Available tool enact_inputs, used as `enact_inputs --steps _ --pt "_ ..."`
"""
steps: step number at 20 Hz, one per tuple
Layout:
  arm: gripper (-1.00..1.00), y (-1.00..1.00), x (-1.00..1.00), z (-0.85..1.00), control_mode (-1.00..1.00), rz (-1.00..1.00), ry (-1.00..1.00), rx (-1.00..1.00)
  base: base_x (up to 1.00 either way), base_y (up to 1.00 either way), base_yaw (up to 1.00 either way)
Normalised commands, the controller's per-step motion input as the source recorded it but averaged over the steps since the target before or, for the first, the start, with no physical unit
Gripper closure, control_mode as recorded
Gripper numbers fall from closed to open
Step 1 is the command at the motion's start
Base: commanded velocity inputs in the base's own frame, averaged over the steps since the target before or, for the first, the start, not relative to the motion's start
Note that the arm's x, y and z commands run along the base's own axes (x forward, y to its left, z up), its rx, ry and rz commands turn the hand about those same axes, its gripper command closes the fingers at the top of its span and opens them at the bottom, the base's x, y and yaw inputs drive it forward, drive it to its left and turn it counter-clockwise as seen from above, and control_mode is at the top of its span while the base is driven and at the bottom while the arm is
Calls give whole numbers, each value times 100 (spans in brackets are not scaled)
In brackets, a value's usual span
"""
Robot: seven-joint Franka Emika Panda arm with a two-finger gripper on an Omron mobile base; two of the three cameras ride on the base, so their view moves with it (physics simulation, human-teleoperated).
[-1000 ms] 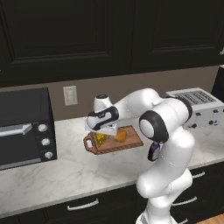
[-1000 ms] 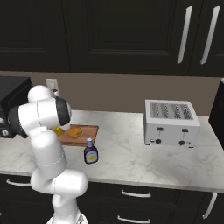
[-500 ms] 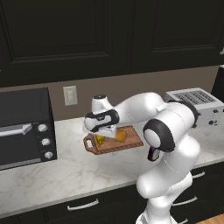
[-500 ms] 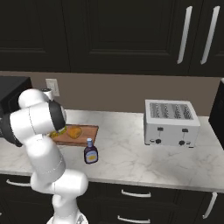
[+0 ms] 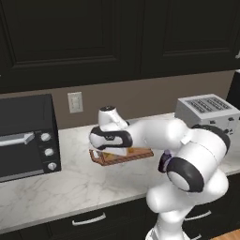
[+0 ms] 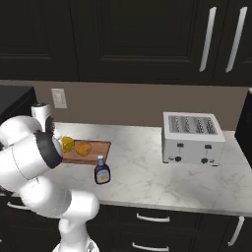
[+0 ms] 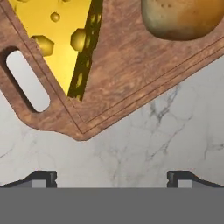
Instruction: Retrieve the reheated potato from the microwave, then place the potato, cheese, and condiment on the cutting board.
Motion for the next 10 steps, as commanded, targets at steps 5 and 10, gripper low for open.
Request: enact_inputs --steps 5,10 --pt "-100 -9 -93 42 -100 -6 -1 0 0 0 0" --pt "-100 -51 -70 47 -100 -19 0 0 0 0 0"
